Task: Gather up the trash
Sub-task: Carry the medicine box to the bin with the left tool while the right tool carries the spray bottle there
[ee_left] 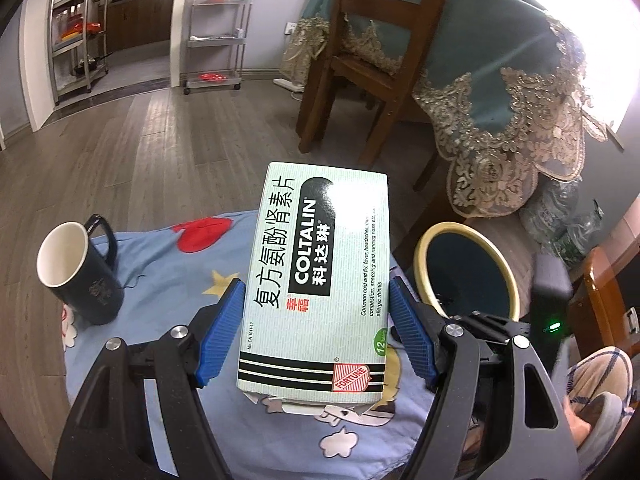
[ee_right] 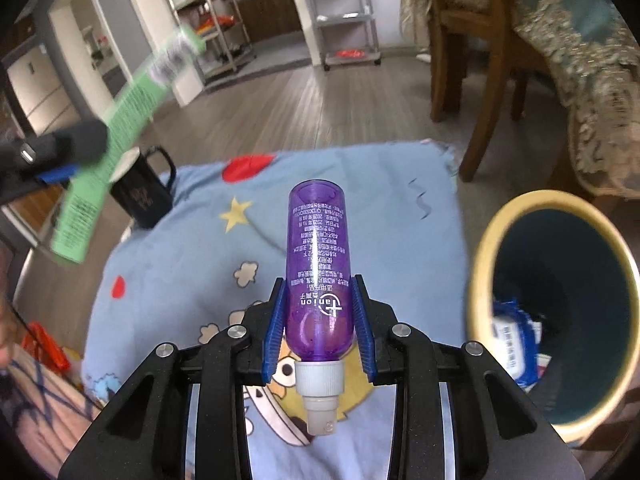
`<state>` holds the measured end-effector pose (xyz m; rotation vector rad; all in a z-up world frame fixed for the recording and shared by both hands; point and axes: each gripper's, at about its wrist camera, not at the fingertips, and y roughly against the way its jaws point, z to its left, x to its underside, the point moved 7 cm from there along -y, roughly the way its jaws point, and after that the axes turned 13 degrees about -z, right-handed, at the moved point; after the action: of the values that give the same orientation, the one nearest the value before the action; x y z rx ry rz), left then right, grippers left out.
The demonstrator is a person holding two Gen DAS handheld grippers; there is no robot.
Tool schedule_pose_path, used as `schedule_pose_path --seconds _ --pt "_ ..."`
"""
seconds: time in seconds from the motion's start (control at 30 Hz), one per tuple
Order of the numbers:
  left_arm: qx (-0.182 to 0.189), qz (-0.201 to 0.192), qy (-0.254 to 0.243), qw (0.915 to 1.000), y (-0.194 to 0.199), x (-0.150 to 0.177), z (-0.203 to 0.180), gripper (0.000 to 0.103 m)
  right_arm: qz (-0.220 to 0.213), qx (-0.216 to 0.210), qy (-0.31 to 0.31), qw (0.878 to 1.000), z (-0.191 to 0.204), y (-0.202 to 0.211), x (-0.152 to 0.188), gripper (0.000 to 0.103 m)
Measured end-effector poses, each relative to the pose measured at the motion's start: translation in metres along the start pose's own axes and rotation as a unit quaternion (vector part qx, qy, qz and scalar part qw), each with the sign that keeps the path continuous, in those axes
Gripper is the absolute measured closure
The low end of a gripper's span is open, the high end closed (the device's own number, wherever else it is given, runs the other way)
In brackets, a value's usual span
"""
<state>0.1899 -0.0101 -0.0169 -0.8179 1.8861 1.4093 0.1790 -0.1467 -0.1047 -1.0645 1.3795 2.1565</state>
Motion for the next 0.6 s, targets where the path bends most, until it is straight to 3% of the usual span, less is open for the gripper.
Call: schedule_pose_path --seconds 0.33,0.6 --pt "0.035 0.011 -0.009 0.9993 -0.011 0.004 -0.038 0.032 -0.039 0.024 -0.023 0.999 -0.047 0.067 -0.016 0.07" --pt "0.074 0.04 -0.026 0.9961 -0.038 0.014 -0.097 0.032 -0.073 0.063 -0.088 0.991 -0.103 0.1 -0.009 0.069"
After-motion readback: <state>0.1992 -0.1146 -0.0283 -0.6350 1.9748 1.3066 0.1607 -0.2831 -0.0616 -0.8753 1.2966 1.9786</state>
